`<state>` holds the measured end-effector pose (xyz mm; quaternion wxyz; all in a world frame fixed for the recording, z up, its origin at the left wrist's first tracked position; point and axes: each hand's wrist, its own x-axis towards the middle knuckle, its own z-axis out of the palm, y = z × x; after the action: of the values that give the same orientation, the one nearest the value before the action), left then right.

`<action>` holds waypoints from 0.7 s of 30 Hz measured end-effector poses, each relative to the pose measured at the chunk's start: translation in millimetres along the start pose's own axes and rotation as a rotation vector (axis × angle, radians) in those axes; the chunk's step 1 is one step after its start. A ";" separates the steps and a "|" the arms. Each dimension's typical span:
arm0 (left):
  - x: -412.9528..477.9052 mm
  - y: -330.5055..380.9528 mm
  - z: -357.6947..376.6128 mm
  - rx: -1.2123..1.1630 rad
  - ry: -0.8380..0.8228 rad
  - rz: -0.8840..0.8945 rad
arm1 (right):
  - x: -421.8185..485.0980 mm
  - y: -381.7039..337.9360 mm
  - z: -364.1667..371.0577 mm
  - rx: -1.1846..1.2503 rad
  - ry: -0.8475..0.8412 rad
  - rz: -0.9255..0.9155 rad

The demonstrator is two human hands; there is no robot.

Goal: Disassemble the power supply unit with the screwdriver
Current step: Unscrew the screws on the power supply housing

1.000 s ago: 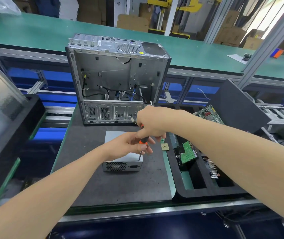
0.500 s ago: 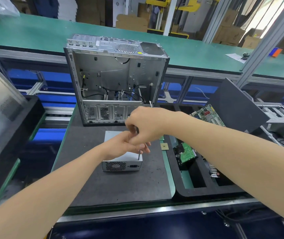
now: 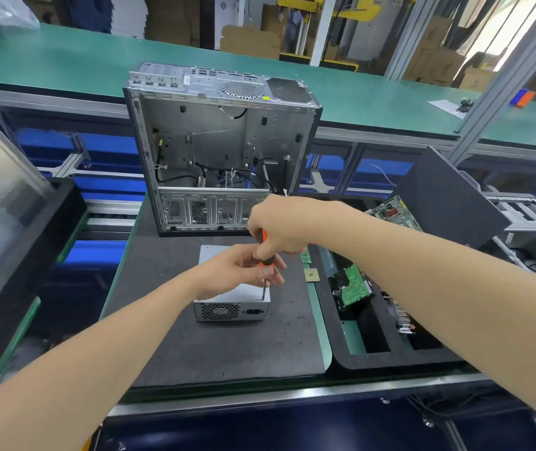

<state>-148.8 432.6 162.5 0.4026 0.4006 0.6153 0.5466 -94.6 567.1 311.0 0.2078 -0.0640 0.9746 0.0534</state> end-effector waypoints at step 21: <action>-0.3 -1.1 3.7 0.009 -0.004 0.038 | -9.7 -18.7 9.7 0.196 0.067 0.253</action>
<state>-145.3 433.5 161.1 0.3916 0.4150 0.6092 0.5507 -79.2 550.9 304.7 0.1718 0.0778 0.9819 -0.0182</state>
